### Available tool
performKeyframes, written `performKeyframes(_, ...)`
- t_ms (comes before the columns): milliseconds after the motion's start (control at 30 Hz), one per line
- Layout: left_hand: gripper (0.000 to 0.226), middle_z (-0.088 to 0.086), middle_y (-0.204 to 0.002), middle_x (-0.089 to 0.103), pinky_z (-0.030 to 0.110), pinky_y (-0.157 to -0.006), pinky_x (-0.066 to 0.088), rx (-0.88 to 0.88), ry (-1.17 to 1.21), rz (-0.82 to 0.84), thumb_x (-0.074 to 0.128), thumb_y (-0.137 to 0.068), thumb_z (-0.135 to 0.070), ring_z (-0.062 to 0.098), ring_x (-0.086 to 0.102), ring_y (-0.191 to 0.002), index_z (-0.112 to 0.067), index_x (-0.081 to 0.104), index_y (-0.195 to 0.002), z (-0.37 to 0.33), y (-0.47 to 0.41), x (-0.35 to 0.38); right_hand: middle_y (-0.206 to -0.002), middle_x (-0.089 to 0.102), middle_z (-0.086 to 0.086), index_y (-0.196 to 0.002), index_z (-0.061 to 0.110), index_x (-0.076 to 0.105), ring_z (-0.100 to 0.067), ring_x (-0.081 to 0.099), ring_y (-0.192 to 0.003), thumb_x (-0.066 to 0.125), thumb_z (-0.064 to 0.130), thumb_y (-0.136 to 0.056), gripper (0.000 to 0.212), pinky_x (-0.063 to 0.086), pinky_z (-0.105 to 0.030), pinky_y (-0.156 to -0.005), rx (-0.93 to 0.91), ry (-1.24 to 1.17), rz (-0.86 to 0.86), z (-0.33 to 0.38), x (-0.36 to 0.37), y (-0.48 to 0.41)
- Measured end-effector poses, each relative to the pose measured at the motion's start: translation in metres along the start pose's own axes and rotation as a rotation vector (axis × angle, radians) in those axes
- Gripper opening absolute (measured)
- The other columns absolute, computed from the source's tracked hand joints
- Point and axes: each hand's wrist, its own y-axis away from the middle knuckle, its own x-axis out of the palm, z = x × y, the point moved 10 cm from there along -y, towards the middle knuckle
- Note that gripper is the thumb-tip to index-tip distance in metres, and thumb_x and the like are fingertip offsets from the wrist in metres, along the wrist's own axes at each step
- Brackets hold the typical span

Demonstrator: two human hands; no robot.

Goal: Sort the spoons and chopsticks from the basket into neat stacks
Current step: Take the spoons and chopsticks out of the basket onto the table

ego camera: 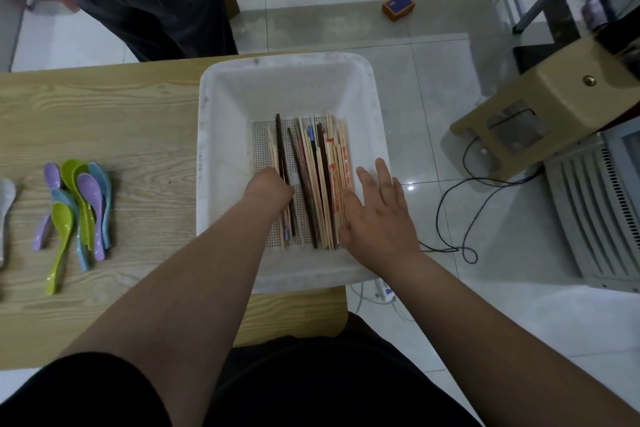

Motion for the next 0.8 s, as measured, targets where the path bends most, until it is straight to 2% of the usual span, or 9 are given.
performKeyframes(100,0.008,0.01,-0.094,0.057,0.029,-0.069,0.043,0.006,0.048,-0.016,0.055,-0.096,-0.015,0.023,0.055,-0.084,-0.007,0.053,-0.098,0.007,0.004,-0.002,-0.156,0.035,-0.022,-0.128,0.013,0.057,-0.045,0.008,-0.152,0.058,0.027,-0.086,0.045,0.019,-0.062,-0.12,0.001,-0.01,0.021,0.0,0.0,0.0)
performKeyframes(200,0.016,0.009,-0.1,0.056,0.03,-0.07,0.047,0.002,0.137,-0.025,0.053,-0.098,-0.015,0.023,0.057,-0.086,-0.003,0.051,-0.109,0.015,0.013,-0.007,-0.157,0.033,-0.021,-0.128,0.013,0.057,-0.044,0.005,-0.153,0.058,0.026,-0.086,0.045,0.016,-0.06,-0.121,0.017,-0.015,0.047,-0.001,0.0,0.0)
performKeyframes(300,0.02,0.011,-0.107,0.061,0.04,-0.073,0.062,-0.005,0.459,0.021,0.048,-0.101,-0.012,0.02,0.074,-0.078,-0.006,0.046,-0.119,0.016,0.029,-0.014,-0.157,0.032,-0.022,-0.13,0.013,0.056,-0.043,0.003,-0.153,0.058,0.026,-0.085,0.047,0.009,-0.059,-0.122,0.039,-0.004,0.07,0.0,-0.002,-0.001)
performKeyframes(367,0.019,0.012,-0.102,0.065,0.035,-0.065,0.061,0.01,0.613,0.048,0.047,-0.102,-0.012,0.014,0.075,-0.07,-0.008,0.043,-0.12,0.015,0.045,-0.026,-0.157,0.032,-0.021,-0.131,0.013,0.056,-0.043,0.006,-0.153,0.057,0.027,-0.086,0.047,0.002,-0.06,-0.122,0.056,0.003,0.071,0.007,-0.004,-0.002)
performKeyframes(433,0.02,0.012,-0.098,0.069,0.034,-0.07,0.06,0.069,0.649,0.021,0.049,-0.1,-0.014,0.013,0.074,-0.074,-0.008,0.047,-0.12,0.016,0.058,-0.048,-0.159,0.031,-0.019,-0.131,0.013,0.057,-0.039,0.008,-0.153,0.056,0.029,-0.089,0.045,0.0,-0.057,-0.122,0.048,-0.041,0.077,0.025,-0.006,-0.003)
performKeyframes(533,0.016,0.008,-0.092,0.069,0.028,-0.064,0.057,0.163,0.819,-0.031,0.05,-0.099,-0.009,0.01,0.072,-0.067,-0.005,0.055,-0.114,0.029,0.078,-0.083,-0.154,0.039,-0.018,-0.132,0.011,0.059,-0.036,0.017,-0.152,0.057,0.03,-0.093,0.043,0.007,-0.049,-0.123,-0.045,-0.187,0.086,0.074,-0.005,-0.004)
performKeyframes(633,0.014,0.008,-0.086,0.064,0.033,-0.067,0.057,0.208,1.067,-0.065,0.045,-0.1,0.001,0.015,0.065,-0.06,-0.006,0.054,-0.107,0.065,0.089,-0.113,-0.149,0.046,-0.011,-0.139,0.012,0.054,-0.029,0.028,-0.146,0.053,0.034,-0.099,0.046,0.017,-0.035,-0.121,-0.098,-0.327,0.193,0.124,0.004,-0.006)
performKeyframes(700,0.017,0.008,-0.087,0.062,0.035,-0.066,0.057,0.154,1.075,-0.145,0.045,-0.098,0.003,0.016,0.062,-0.059,-0.006,0.052,-0.111,0.108,0.089,-0.127,-0.15,0.045,-0.007,-0.145,0.015,0.048,-0.024,0.032,-0.142,0.048,0.044,-0.102,0.052,0.026,-0.033,-0.116,-0.083,-0.409,0.296,0.153,0.014,-0.007)
performKeyframes(800,0.014,0.013,-0.096,0.059,0.035,-0.062,0.056,-0.027,0.972,-0.187,0.046,-0.097,0.001,0.021,0.06,-0.063,-0.007,0.049,-0.109,0.177,0.078,-0.122,-0.149,0.046,-0.007,-0.147,0.016,0.041,-0.025,0.042,-0.136,0.042,0.055,-0.101,0.06,0.038,-0.037,-0.108,-0.032,-0.429,0.438,0.184,0.029,-0.005)
